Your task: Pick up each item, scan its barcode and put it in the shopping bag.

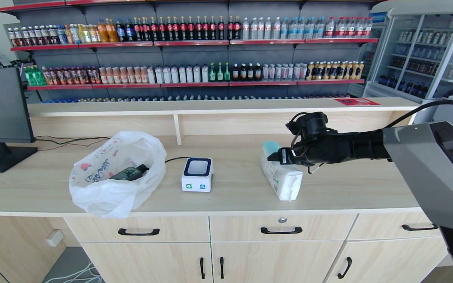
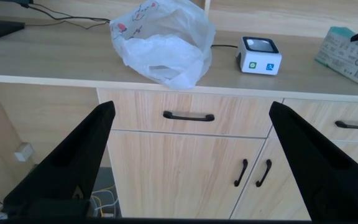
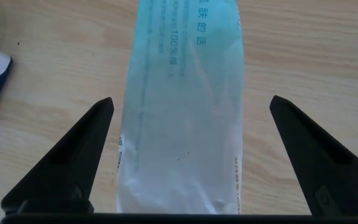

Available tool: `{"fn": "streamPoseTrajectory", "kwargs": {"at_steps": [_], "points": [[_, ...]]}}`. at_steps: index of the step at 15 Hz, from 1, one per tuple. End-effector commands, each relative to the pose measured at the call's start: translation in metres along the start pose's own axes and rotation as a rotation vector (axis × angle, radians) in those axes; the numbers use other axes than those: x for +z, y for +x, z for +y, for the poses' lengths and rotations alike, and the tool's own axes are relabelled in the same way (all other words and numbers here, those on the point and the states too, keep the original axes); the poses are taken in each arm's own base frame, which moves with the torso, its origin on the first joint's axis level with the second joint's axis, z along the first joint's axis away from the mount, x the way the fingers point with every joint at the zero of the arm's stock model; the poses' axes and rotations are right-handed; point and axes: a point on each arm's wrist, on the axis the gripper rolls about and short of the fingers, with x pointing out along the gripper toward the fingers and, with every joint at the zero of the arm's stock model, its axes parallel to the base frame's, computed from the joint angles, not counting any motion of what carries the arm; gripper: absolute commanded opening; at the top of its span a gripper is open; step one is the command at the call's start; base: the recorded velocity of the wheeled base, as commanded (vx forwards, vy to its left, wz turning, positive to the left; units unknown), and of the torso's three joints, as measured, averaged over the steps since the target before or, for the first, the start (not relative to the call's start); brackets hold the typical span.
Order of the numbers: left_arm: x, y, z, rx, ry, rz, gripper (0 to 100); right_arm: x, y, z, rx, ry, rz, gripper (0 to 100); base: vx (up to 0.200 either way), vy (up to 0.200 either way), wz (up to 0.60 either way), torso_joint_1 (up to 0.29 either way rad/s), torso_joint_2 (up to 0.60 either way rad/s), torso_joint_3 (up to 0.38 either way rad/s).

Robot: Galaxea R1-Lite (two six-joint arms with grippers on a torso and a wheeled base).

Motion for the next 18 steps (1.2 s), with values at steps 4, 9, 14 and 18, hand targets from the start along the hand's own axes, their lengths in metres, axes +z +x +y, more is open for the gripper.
{"fn": "streamPoseTrajectory", "kwargs": {"at_steps": [4,9,14,18], "points": [[0.0,0.0,0.0,0.0,0.0,0.0,100,-0.005,0.008,-0.002,-0.004,-0.065,0.032,100,0.0,0.0,0.0,0.0,0.0,0.0],[0.0,0.0,0.0,-0.001,0.004,0.0,100,-0.025,0.036,-0.005,-0.015,-0.125,0.163,100,0.0,0.0,0.0,0.0,0.0,0.0],[0.0,0.0,0.0,-0.001,0.006,0.0,100,-0.046,0.055,-0.009,-0.021,-0.148,0.218,100,0.0,0.0,0.0,0.0,0.0,0.0],[0.0,0.0,0.0,-0.001,0.009,-0.002,100,-0.053,0.062,-0.01,-0.056,-0.147,0.23,100,0.0,0.0,0.0,0.0,0.0,0.0]]}}
